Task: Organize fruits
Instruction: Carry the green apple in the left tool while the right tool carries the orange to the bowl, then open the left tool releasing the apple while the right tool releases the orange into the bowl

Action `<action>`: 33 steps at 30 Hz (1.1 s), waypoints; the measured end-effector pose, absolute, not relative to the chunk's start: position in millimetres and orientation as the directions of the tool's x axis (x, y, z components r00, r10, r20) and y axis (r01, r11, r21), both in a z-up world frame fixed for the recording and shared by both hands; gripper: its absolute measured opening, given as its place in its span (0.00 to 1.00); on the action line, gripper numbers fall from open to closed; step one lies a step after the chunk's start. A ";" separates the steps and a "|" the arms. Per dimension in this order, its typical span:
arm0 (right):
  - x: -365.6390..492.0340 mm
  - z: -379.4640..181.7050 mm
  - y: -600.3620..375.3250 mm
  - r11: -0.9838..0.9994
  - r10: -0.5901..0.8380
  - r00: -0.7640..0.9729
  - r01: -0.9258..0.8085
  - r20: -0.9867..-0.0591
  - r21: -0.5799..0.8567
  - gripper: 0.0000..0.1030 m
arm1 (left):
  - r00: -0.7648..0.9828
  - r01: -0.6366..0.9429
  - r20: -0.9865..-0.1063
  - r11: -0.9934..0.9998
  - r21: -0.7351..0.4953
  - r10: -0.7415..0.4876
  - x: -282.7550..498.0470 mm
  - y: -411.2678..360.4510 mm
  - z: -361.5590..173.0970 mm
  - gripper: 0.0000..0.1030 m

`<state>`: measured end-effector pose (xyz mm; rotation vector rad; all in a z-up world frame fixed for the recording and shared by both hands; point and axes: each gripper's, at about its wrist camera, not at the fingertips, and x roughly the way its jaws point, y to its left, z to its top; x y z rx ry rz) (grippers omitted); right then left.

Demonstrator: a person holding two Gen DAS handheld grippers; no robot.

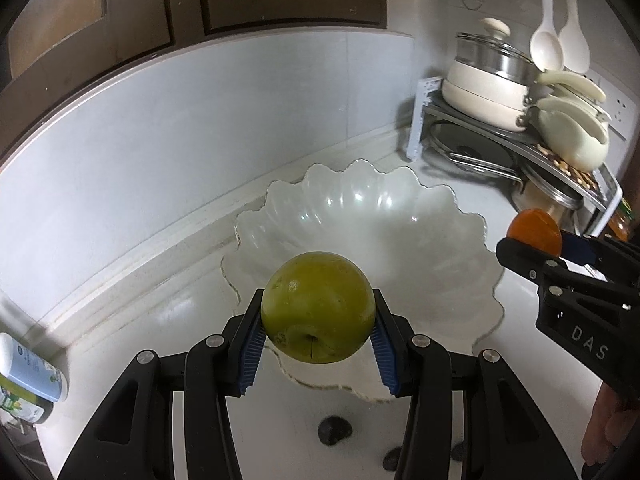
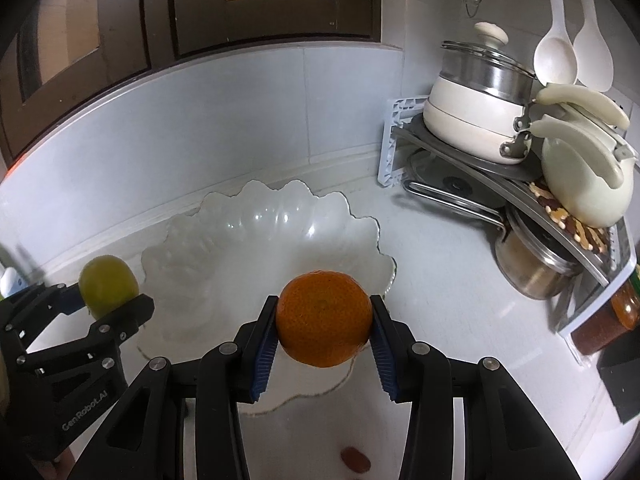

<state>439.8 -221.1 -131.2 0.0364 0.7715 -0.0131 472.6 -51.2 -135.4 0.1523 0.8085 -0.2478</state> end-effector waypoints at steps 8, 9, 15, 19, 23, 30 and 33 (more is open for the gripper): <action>459.9 -138.9 -221.2 0.999 -0.018 0.701 0.035 -0.713 0.010 0.43 | 0.661 0.242 -0.736 0.970 0.025 -0.146 495.8 -47.4 -144.7 0.46; 463.0 -141.0 -221.3 0.999 -0.021 0.696 0.037 -0.718 0.007 0.43 | 0.661 0.240 -0.737 0.971 0.025 -0.144 497.9 -47.4 -145.5 0.46; 475.8 -148.2 -225.5 0.998 -0.028 0.677 0.054 -0.735 0.011 0.43 | 0.642 0.232 -0.754 0.973 0.015 -0.141 511.1 -47.8 -154.1 0.46; 482.4 -153.4 -226.6 0.998 -0.028 0.668 0.059 -0.743 0.016 0.43 | 0.639 0.228 -0.757 0.974 0.015 -0.138 517.3 -48.9 -157.2 0.46; 489.0 -156.9 -227.6 0.998 -0.027 0.659 0.064 -0.752 0.020 0.43 | 0.633 0.225 -0.762 0.974 0.014 -0.136 524.7 -49.1 -162.9 0.46; 498.6 -162.1 -226.6 0.997 -0.030 0.640 0.072 -0.768 0.021 0.43 | 0.612 0.222 -0.780 0.975 0.011 -0.131 534.8 -48.8 -171.8 0.46; 501.4 -165.0 -225.8 0.997 -0.033 0.629 0.075 -0.777 0.017 0.43 | 0.598 0.218 -0.791 0.976 0.006 -0.129 538.2 -48.3 -176.1 0.46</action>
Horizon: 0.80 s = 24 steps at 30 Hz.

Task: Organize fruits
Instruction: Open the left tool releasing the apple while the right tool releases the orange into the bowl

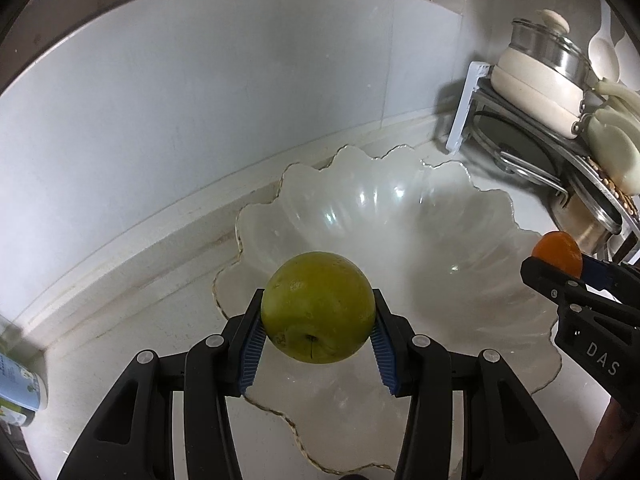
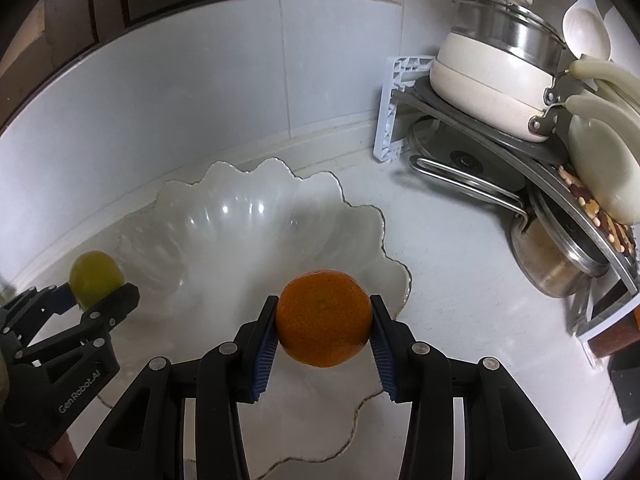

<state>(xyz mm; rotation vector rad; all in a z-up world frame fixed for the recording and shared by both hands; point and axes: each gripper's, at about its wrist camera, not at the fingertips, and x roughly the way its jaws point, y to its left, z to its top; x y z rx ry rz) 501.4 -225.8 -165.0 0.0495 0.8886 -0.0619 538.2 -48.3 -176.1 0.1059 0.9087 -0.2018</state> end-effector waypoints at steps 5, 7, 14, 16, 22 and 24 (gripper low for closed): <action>504.2 -169.1 -224.1 0.997 -0.026 0.611 0.069 -0.792 0.020 0.43 | 0.573 0.220 -0.809 0.975 -0.007 -0.135 540.9 -47.5 -181.9 0.46; 505.1 -170.4 -224.2 0.998 -0.023 0.603 0.066 -0.797 0.022 0.43 | 0.570 0.219 -0.811 0.976 -0.007 -0.134 539.8 -47.7 -182.9 0.46; 506.3 -175.6 -226.1 0.997 -0.049 0.582 0.078 -0.812 -0.005 0.44 | 0.587 0.220 -0.799 0.976 -0.001 -0.133 535.9 -45.5 -179.2 0.67; 505.7 -177.7 -227.9 0.996 -0.053 0.577 0.087 -0.815 -0.004 0.49 | 0.588 0.219 -0.798 0.976 -0.003 -0.135 536.7 -45.2 -178.2 0.68; 500.2 -172.9 -232.7 0.994 -0.072 0.597 0.109 -0.799 -0.009 0.66 | 0.598 0.213 -0.791 0.977 0.006 -0.126 534.3 -44.8 -175.7 0.78; 499.2 -170.9 -233.4 0.993 -0.078 0.599 0.113 -0.797 -0.012 0.66 | 0.600 0.211 -0.790 0.978 0.002 -0.128 533.3 -44.1 -174.6 0.80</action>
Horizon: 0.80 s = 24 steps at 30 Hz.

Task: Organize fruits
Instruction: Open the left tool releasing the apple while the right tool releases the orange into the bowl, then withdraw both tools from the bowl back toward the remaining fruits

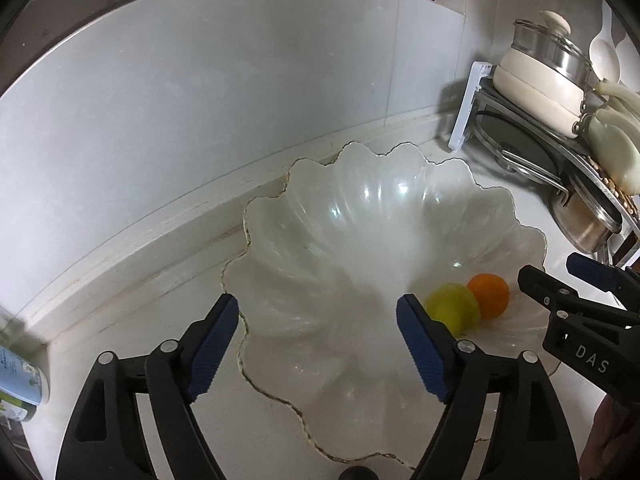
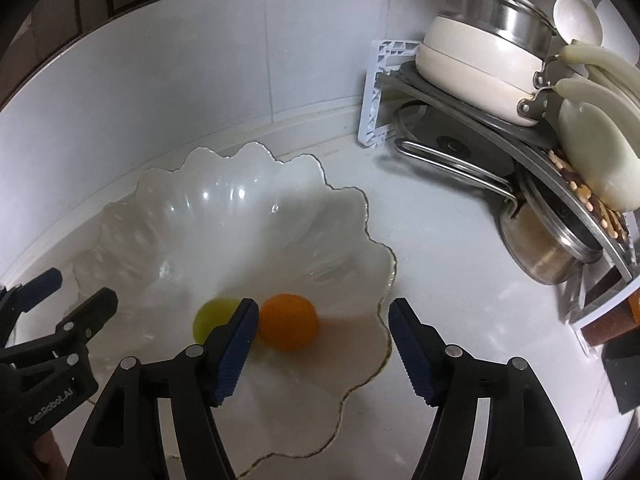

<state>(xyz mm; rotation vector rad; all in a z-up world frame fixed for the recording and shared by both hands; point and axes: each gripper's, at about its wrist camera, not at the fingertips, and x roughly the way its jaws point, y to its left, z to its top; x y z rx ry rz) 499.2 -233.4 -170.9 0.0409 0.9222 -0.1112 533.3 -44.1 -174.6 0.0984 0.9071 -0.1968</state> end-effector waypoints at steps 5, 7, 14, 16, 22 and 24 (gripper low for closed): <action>494.1 -163.7 -232.3 0.994 -0.072 0.616 0.106 -0.785 -0.008 0.66 | 0.608 0.209 -0.784 0.978 0.005 -0.126 529.6 -43.1 -170.5 0.82; 492.3 -160.7 -232.1 0.994 -0.072 0.621 0.106 -0.781 -0.008 0.66 | 0.611 0.209 -0.782 0.978 0.007 -0.125 527.1 -42.2 -168.5 0.82; 481.0 -151.5 -232.1 0.995 -0.063 0.637 0.101 -0.768 0.002 0.66 | 0.621 0.202 -0.774 0.979 0.010 -0.120 515.2 -39.4 -160.6 0.82; 477.4 -149.6 -232.2 0.995 -0.059 0.642 0.098 -0.765 0.005 0.66 | 0.626 0.198 -0.771 0.980 0.012 -0.117 510.6 -38.4 -158.0 0.82; 463.3 -143.1 -229.2 0.996 -0.053 0.654 0.089 -0.755 0.007 0.66 | 0.633 0.189 -0.766 0.982 0.013 -0.112 494.8 -35.7 -151.3 0.82; 459.1 -142.0 -228.3 0.996 -0.050 0.656 0.086 -0.753 0.009 0.66 | 0.636 0.186 -0.764 0.982 0.014 -0.110 488.0 -34.5 -149.3 0.82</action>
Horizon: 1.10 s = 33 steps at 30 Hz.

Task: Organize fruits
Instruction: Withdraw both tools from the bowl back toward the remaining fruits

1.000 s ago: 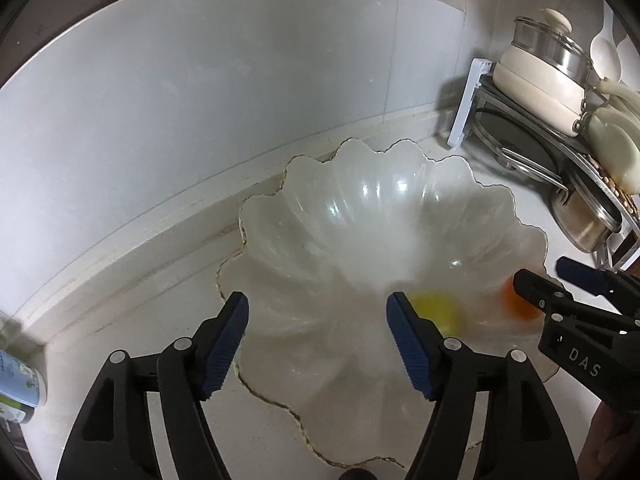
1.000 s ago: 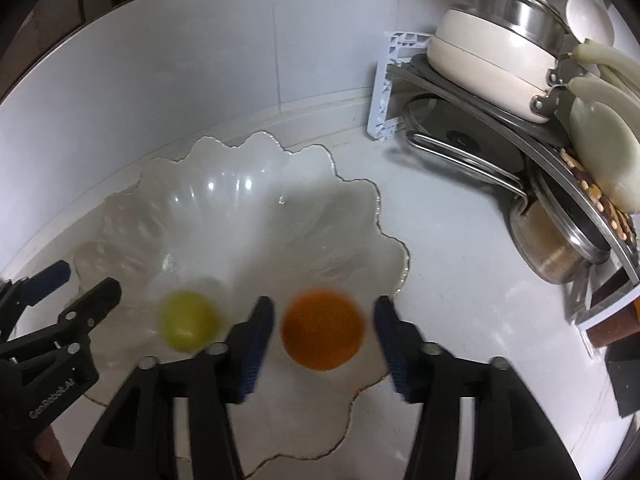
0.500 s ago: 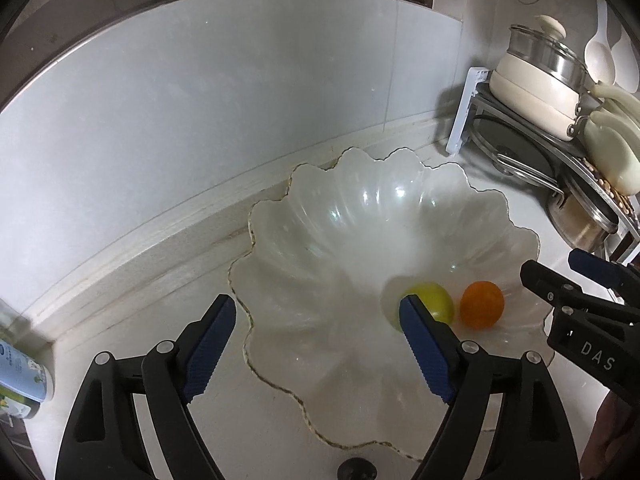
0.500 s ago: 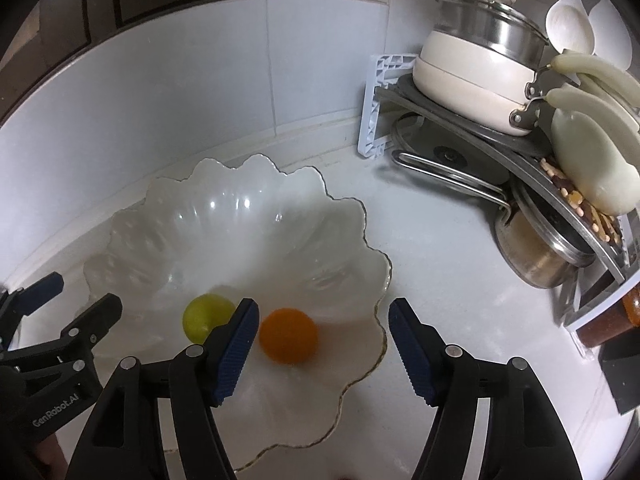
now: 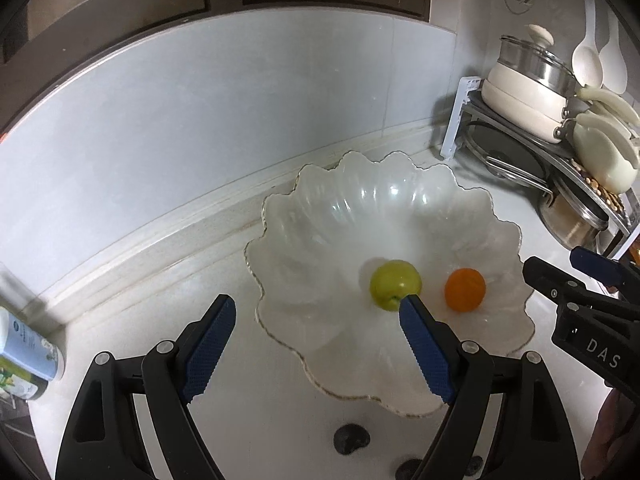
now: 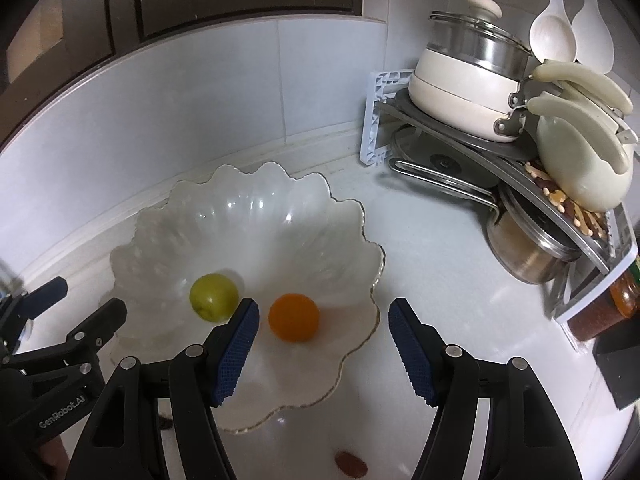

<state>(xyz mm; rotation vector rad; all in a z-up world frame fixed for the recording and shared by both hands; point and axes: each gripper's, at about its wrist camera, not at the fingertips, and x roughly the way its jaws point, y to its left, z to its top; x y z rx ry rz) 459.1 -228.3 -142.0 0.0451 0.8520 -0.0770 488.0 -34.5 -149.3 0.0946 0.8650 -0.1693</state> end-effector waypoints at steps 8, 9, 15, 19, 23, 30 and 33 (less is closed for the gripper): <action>436.5 -136.6 -224.7 0.997 -0.042 0.667 0.073 -0.744 0.009 0.66 | 0.650 0.179 -0.753 0.984 0.018 -0.104 462.2 -32.9 -140.7 0.82; 433.7 -136.0 -224.5 0.997 -0.041 0.668 0.072 -0.743 0.010 0.66 | 0.651 0.178 -0.752 0.984 0.017 -0.105 458.9 -32.8 -139.6 0.82; 416.6 -130.9 -224.8 0.998 -0.037 0.678 0.066 -0.734 0.011 0.66 | 0.658 0.174 -0.746 0.985 0.023 -0.099 440.0 -34.0 -134.9 0.82; 404.8 -127.9 -226.5 0.998 -0.034 0.684 0.062 -0.728 0.012 0.66 | 0.664 0.173 -0.741 0.985 0.026 -0.097 427.2 -35.4 -131.9 0.82; 395.4 -125.7 -227.7 0.998 -0.031 0.690 0.057 -0.723 0.012 0.66 | 0.669 0.168 -0.738 0.985 0.028 -0.093 415.2 -36.4 -129.4 0.82; 378.9 -122.9 -226.2 0.999 -0.026 0.696 0.048 -0.718 0.009 0.66 | 0.674 0.158 -0.733 0.987 0.028 -0.087 395.4 -34.7 -126.2 0.82; 372.7 -121.3 -225.0 0.999 -0.023 0.698 0.042 -0.715 0.009 0.66 | 0.677 0.154 -0.731 0.988 0.027 -0.085 388.6 -35.2 -124.4 0.82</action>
